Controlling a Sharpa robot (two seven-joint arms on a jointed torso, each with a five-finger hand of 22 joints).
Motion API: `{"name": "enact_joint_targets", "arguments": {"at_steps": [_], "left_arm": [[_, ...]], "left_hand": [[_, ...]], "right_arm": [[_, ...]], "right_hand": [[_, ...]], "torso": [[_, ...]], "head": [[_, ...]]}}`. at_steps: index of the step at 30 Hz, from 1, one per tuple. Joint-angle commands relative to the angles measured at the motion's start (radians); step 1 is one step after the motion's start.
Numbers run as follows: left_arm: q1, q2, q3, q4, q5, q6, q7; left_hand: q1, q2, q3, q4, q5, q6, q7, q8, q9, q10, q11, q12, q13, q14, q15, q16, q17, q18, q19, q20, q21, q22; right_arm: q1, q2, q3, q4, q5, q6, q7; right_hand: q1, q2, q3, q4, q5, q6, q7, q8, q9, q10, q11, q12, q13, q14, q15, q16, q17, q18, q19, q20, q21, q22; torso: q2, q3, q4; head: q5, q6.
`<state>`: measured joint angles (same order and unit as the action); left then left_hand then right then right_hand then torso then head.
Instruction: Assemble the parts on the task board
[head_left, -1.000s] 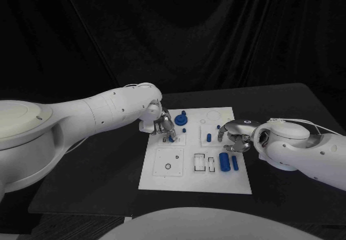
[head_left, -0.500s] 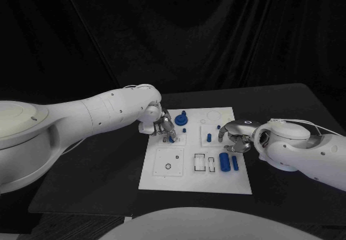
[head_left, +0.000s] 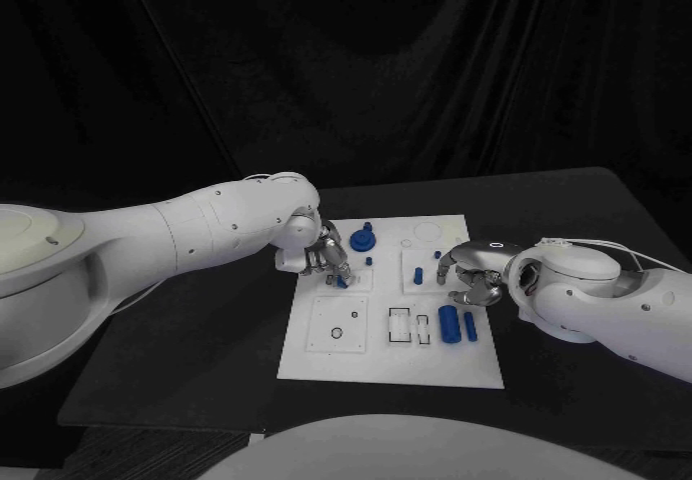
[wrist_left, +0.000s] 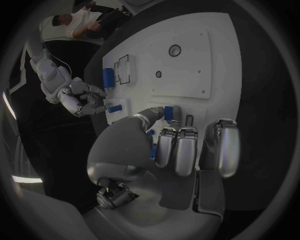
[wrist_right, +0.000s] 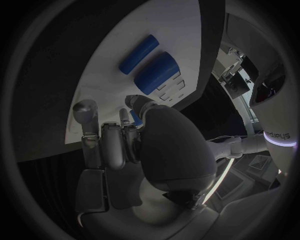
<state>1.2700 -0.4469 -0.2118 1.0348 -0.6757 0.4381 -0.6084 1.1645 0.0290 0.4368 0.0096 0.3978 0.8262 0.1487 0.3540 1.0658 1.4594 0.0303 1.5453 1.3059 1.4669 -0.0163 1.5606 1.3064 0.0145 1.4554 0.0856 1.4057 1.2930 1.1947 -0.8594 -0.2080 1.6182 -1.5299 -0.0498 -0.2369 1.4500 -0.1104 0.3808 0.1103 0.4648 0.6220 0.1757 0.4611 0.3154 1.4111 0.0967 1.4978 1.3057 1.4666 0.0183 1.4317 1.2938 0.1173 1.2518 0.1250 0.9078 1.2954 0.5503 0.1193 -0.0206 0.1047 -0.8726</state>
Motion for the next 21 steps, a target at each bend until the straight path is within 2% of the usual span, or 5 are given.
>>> {"name": "enact_joint_targets", "arguments": {"at_steps": [1, 8, 11, 16, 21], "left_arm": [[-0.001, -0.012, 0.001, 0.025, -0.01, -0.037, 0.01], [0.004, -0.032, 0.001, 0.056, -0.066, -0.057, 0.01], [0.005, -0.034, 0.001, 0.055, -0.074, -0.056, 0.008], [0.005, -0.033, 0.001, 0.049, -0.08, -0.053, 0.009], [0.005, -0.028, 0.001, 0.039, -0.082, -0.055, 0.013]], "left_hand": [[0.026, 0.045, 0.172, -0.029, 0.03, -0.012, -0.046, 0.044, 0.051, 0.092, -0.001, 0.013, 0.252, 0.104, -0.006, 0.01, 0.264, 0.027, 0.009, 0.0, 0.003, 0.222], [0.025, 0.045, 0.171, -0.028, 0.029, -0.012, -0.046, 0.044, 0.051, 0.094, -0.001, 0.014, 0.253, 0.104, -0.006, 0.01, 0.264, 0.027, 0.01, 0.001, 0.004, 0.223], [0.025, 0.045, 0.171, -0.028, 0.029, -0.012, -0.046, 0.044, 0.051, 0.094, -0.001, 0.015, 0.253, 0.104, -0.006, 0.01, 0.264, 0.027, 0.01, 0.001, 0.004, 0.223], [0.025, 0.045, 0.171, -0.028, 0.029, -0.012, -0.046, 0.044, 0.051, 0.093, 0.0, 0.014, 0.253, 0.104, -0.006, 0.01, 0.264, 0.027, 0.01, 0.001, 0.004, 0.223], [0.025, 0.045, 0.171, -0.028, 0.029, -0.012, -0.046, 0.044, 0.051, 0.093, 0.0, 0.014, 0.253, 0.104, -0.006, 0.01, 0.264, 0.027, 0.01, 0.001, 0.004, 0.223]], "right_arm": [[-0.003, 0.001, 0.001, -0.001, -0.002, -0.004, -0.009], [-0.005, 0.002, 0.001, -0.003, -0.002, -0.003, -0.008], [-0.006, 0.002, 0.001, -0.003, -0.002, -0.004, -0.007], [-0.006, 0.001, 0.001, -0.003, -0.002, -0.004, -0.007], [-0.006, 0.001, 0.001, -0.004, -0.002, -0.005, -0.007]], "right_hand": [[-0.001, 0.014, 0.023, -0.002, 0.028, 0.005, 0.004, 0.018, -0.01, -0.009, 0.002, -0.014, 0.166, 0.007, 0.008, -0.014, 0.161, 0.019, -0.012, 0.003, -0.02, 0.094], [-0.001, 0.014, 0.023, -0.002, 0.028, 0.005, 0.004, 0.018, -0.01, -0.009, 0.002, -0.014, 0.166, 0.007, 0.008, -0.014, 0.161, 0.019, -0.012, 0.003, -0.02, 0.094], [-0.001, 0.014, 0.023, -0.002, 0.028, 0.005, 0.004, 0.018, -0.01, -0.009, 0.002, -0.014, 0.166, 0.007, 0.008, -0.014, 0.161, 0.019, -0.012, 0.003, -0.02, 0.094], [-0.001, 0.014, 0.023, -0.002, 0.028, 0.005, 0.004, 0.018, -0.01, -0.009, 0.002, -0.014, 0.166, 0.007, 0.008, -0.014, 0.161, 0.019, -0.012, 0.003, -0.02, 0.094], [-0.001, 0.014, 0.023, -0.002, 0.028, 0.005, 0.004, 0.018, -0.01, -0.009, 0.002, -0.014, 0.166, 0.007, 0.008, -0.014, 0.161, 0.019, -0.012, 0.003, -0.02, 0.094]], "torso": [[-0.001, -0.0008, -0.0013], [0.001, 0.0001, 0.0003], [0.002, 0.0009, 0.0015], [0.002, -0.0004, 0.0024], [-0.001, 0.0005, 0.0]], "head": [[0.003, 0.0], [0.006, 0.0], [0.003, 0.0], [0.002, 0.0], [0.003, 0.0]]}}
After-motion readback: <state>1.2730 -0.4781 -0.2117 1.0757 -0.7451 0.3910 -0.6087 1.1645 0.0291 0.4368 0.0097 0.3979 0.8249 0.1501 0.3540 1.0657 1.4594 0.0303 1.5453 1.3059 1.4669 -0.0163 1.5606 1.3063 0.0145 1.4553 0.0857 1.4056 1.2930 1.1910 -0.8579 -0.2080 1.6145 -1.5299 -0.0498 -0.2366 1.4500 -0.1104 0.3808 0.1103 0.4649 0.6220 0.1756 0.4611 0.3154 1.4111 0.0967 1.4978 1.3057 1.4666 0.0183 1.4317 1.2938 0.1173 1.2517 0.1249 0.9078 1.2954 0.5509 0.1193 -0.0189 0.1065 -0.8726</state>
